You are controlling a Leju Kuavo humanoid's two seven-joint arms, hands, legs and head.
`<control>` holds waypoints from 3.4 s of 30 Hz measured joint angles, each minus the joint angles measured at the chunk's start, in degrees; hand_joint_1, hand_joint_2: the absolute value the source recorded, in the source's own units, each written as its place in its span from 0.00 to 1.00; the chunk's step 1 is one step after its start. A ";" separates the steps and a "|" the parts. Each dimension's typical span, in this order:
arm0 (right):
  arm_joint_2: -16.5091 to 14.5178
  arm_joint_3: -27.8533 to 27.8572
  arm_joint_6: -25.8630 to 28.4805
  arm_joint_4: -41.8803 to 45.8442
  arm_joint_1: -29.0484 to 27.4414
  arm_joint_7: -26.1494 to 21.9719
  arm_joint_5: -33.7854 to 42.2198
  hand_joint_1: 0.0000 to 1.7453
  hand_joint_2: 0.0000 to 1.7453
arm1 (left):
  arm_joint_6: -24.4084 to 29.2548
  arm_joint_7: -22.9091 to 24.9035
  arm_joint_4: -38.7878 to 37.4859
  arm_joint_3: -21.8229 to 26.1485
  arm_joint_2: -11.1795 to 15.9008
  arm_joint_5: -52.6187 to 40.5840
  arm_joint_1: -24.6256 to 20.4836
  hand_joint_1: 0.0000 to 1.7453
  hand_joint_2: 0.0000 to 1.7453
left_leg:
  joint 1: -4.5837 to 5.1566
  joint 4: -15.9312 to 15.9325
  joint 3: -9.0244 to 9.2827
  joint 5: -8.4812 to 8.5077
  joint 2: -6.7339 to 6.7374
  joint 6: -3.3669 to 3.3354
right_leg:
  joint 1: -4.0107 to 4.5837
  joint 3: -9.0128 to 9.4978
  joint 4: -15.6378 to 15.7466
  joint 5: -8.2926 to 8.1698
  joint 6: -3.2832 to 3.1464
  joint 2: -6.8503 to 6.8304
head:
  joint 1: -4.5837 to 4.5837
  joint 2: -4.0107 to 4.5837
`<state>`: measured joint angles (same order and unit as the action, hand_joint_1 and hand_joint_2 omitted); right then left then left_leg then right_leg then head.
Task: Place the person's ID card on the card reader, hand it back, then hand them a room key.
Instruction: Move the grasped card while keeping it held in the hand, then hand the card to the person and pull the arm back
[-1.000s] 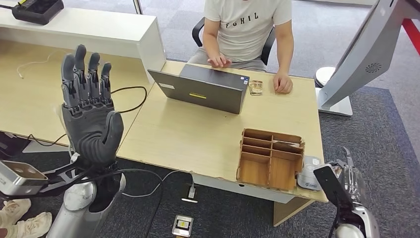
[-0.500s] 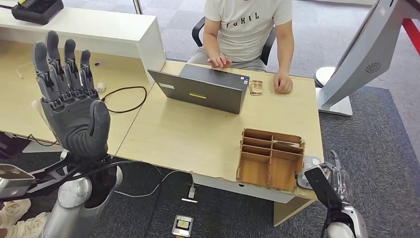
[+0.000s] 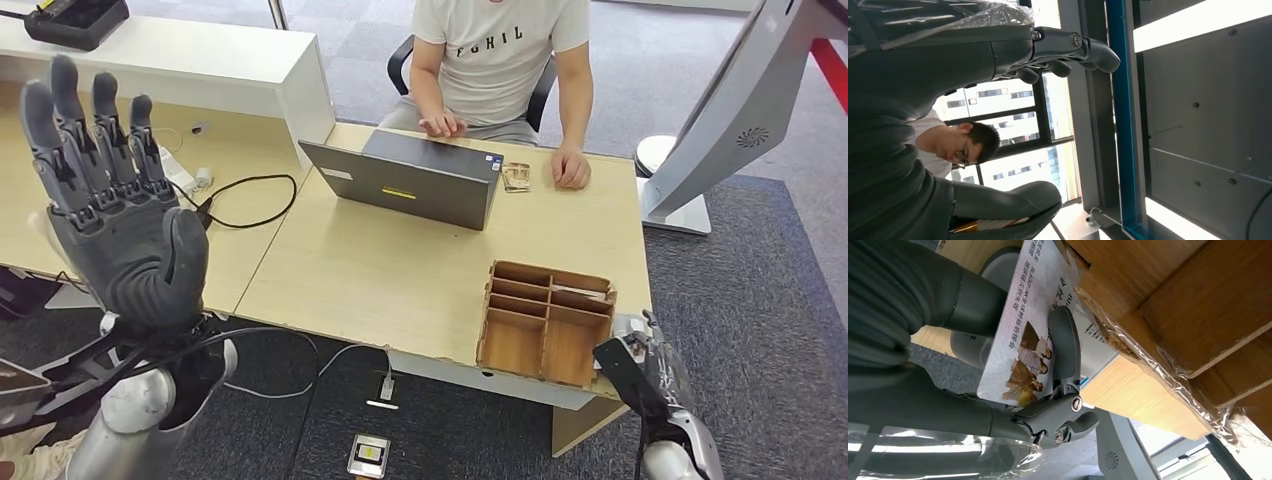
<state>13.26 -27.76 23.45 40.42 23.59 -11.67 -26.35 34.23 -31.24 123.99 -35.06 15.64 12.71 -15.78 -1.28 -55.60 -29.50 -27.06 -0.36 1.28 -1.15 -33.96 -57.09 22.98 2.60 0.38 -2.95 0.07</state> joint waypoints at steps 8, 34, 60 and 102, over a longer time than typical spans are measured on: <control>-0.94 -0.58 0.28 -3.32 1.59 -1.62 2.24 1.00 1.00 | 1.53 0.72 1.31 -1.71 1.45 0.38 -0.49 0.00 1.00 | 0.01 0.00 0.16 0.00 0.03 0.00 | 0.00 0.14 0.01 -0.01 0.00 0.02 | 0.01 0.00; -1.21 0.62 0.83 -5.72 2.25 -5.70 12.23 1.00 1.00 | 2.15 -0.54 1.32 -5.22 2.35 2.67 -2.94 0.00 1.00 | 0.01 -0.01 0.22 0.01 0.04 0.00 | 0.00 0.18 0.01 -0.01 -0.01 0.04 | 0.00 0.00; 6.15 3.61 3.98 18.53 2.42 2.02 4.19 1.00 1.00 | 0.80 -1.43 0.77 -6.80 2.30 3.44 -3.88 0.00 1.00 | 0.03 -0.02 0.09 0.01 0.04 -0.01 | -0.03 0.07 0.00 -0.02 0.01 0.03 | 0.00 0.00; -1.41 -11.07 -8.39 6.10 34.89 10.57 -11.35 1.00 1.00 | -7.95 -6.81 -3.84 -6.20 -1.78 9.45 -4.80 0.00 1.00 | 0.01 -0.02 -0.03 0.04 -0.01 0.01 | -0.02 0.00 -0.02 -0.05 0.04 -0.01 | 0.00 0.00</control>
<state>11.85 -38.82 15.06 46.53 58.48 -1.10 -37.70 26.28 -38.05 120.15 -41.26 13.86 22.16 -20.58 -1.27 -55.62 -29.53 -27.02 -0.37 1.29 -1.17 -33.96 -57.11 22.93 2.63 0.37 -2.95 0.07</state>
